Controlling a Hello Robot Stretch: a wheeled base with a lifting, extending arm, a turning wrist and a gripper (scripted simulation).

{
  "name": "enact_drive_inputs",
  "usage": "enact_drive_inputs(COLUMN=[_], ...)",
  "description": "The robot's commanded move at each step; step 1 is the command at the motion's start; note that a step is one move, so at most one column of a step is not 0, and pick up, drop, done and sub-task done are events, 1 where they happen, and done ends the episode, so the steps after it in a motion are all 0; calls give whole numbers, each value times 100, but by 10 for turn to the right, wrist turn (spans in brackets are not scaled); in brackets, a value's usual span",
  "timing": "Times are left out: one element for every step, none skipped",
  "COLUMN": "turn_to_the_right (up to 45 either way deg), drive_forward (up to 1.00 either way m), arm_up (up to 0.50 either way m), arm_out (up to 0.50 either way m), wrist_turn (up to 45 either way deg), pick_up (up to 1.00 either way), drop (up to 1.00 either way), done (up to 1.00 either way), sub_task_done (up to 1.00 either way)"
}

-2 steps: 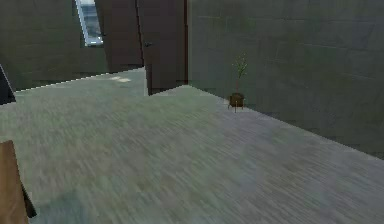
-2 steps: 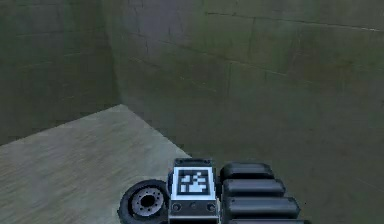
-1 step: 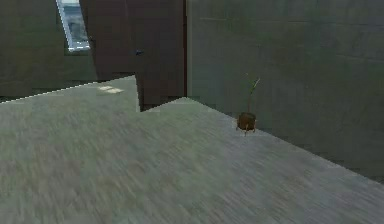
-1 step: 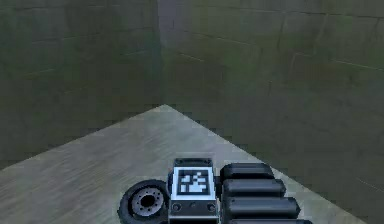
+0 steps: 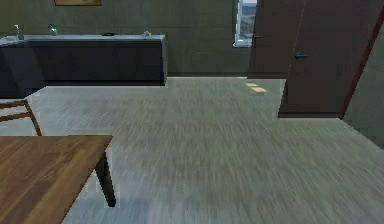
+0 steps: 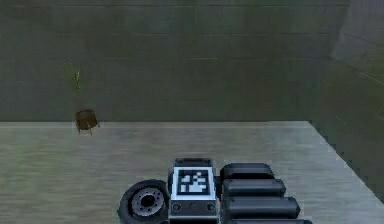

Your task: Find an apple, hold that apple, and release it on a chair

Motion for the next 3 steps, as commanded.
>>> enact_drive_inputs(turn_to_the_right=[0, 0, -450], drive_forward=[100, 50, 0], arm_up=[0, 0, 0], arm_out=[0, 0, 0], wrist_turn=[0, 0, 0], pick_up=[0, 0, 0], drop=[0, 0, 0], done=[0, 0, 0], sub_task_done=[0, 0, 0])
